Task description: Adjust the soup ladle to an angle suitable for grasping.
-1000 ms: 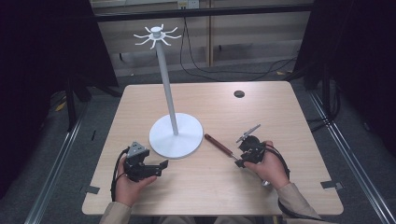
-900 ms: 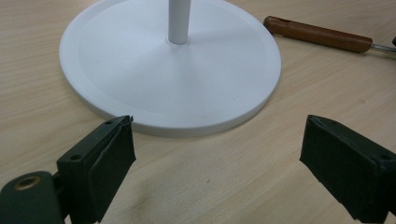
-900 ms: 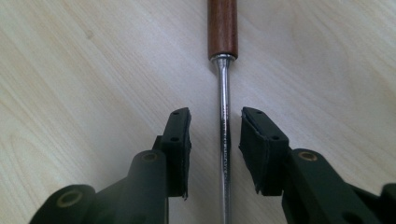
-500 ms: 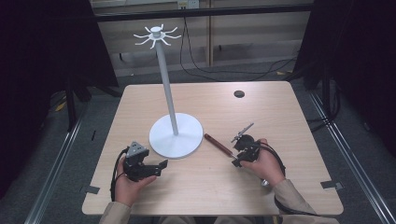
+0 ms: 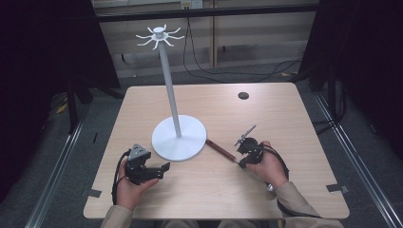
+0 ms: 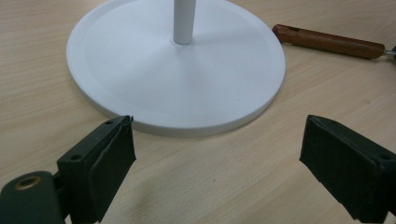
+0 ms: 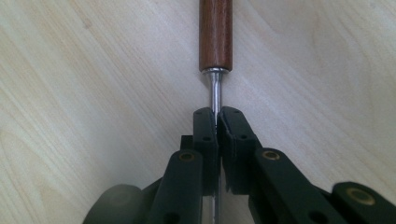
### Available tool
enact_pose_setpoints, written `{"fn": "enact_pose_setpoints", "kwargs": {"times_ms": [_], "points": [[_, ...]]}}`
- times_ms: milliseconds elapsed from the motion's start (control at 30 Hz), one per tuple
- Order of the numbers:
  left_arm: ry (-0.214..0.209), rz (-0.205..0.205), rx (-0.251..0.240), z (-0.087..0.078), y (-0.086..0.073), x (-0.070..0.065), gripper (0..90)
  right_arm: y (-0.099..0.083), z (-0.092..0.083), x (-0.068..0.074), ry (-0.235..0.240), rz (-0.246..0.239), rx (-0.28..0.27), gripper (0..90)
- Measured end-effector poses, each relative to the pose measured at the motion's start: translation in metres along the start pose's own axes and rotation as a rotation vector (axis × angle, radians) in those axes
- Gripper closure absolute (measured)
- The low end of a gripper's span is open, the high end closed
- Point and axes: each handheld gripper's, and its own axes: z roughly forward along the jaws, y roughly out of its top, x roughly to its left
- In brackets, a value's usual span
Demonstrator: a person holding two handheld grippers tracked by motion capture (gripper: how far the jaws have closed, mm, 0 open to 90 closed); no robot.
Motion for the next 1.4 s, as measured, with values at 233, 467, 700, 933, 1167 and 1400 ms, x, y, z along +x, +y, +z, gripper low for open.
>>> {"fn": "enact_pose_setpoints", "kwargs": {"times_ms": [233,467,700,933,1167,1400], "points": [[-0.003,-0.001,0.000,0.000,0.000,-0.001,9.8,-0.008,-0.014,-0.007,0.011,0.059,-0.099,86.0],[-0.009,0.002,0.001,0.001,0.000,-0.003,9.8,-0.015,-0.030,-0.012,0.026,0.092,-0.215,86.1],[-0.015,0.012,-0.014,0.000,0.002,-0.007,9.8,-0.029,-0.043,-0.017,0.043,0.138,-0.382,86.2],[-0.025,0.019,-0.043,-0.002,0.005,-0.011,9.8,-0.037,-0.051,-0.020,0.089,0.141,-0.528,86.3],[-0.093,0.003,-0.077,-0.003,0.010,-0.018,9.8,-0.041,-0.055,-0.021,0.152,0.165,-0.651,86.3],[-0.173,-0.001,-0.128,-0.004,0.017,-0.030,11.8,-0.038,-0.063,-0.017,0.153,0.157,-0.739,86.2]]}}
